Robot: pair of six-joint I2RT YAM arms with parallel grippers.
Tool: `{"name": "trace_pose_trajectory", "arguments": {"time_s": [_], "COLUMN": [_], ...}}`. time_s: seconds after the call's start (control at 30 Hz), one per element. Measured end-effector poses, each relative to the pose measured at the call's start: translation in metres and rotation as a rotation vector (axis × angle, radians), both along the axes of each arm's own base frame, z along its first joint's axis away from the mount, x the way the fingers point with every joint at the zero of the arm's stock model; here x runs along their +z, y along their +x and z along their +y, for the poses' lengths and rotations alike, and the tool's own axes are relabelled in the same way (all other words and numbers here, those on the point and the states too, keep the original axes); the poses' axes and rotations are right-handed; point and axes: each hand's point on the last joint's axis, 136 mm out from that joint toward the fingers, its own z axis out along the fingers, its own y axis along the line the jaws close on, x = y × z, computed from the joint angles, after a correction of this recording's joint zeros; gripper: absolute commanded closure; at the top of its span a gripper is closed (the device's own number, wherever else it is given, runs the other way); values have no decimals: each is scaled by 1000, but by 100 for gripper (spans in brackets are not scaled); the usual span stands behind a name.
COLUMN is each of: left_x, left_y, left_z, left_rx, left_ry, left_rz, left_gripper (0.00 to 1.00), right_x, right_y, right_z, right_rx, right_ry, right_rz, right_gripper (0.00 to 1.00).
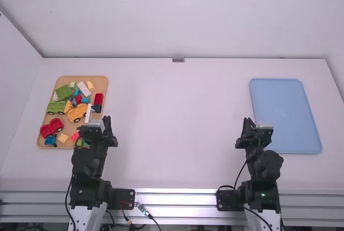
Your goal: Assemble lego blocks to make yellow taxi
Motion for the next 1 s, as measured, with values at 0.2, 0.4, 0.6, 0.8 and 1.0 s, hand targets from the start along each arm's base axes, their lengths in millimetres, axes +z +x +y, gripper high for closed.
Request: {"name": "trace_pose_trajectory", "arguments": {"time_s": [0.2, 0.4, 0.6, 0.8, 1.0], "left_x": [15, 38, 60, 80, 104], "left_y": [1, 3, 5, 7, 9], "left_z": [0, 0, 0, -3, -9], "left_rx": [0, 0, 0, -21, -50], "left_ry": [1, 2, 3, 11, 39], "left_rz": [-26, -72, -116, -154, -204], "left_gripper": [85, 81, 76, 72, 67], "right_x": [8, 36, 67, 86, 99], "right_y": [1, 3, 6, 10, 17], "right_z": [5, 7, 13, 13, 13], "right_rx": [32, 52, 89, 91, 91], "right_ry": [14, 42, 68, 77, 63], "right_rz": [2, -56, -112, -123, -99], "right_gripper": [85, 79, 73, 67, 58]}}
